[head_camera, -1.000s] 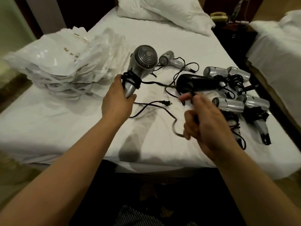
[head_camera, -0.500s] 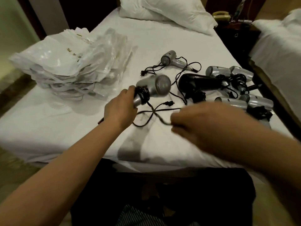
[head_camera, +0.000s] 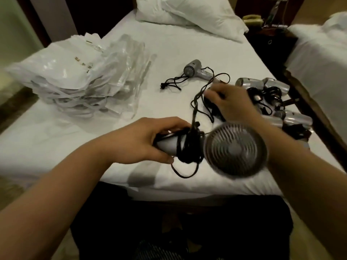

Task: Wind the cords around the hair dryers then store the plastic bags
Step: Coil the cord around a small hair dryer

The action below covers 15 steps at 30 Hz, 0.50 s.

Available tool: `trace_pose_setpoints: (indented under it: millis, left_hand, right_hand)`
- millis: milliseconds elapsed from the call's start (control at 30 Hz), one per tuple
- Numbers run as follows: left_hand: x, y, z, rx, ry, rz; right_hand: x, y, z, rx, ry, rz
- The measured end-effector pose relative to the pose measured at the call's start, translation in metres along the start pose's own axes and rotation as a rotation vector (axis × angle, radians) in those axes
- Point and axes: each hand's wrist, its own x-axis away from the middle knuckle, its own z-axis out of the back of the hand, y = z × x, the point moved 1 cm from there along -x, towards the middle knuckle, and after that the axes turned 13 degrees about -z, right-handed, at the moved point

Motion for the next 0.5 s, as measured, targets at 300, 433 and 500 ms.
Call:
trace_pose_setpoints:
  millis: [300,433,500]
  left_hand:
    - [-0.004,-0.025,-0.008,0.13,0.52,0.254]
    - [-0.01,-0.036,-0.009,-0.226,0.538,0.339]
    - [-0.013,-0.043,-0.01,-0.384,0.516,0.392]
  right_hand:
    - [0.064,0.005,-0.084,0.056,-0.365,-0.159]
    - [0.079,-0.012,-0.09,0.255,-0.42,-0.058]
    - [0.084,-0.02,-0.089,0.382,-0.429,0.036]
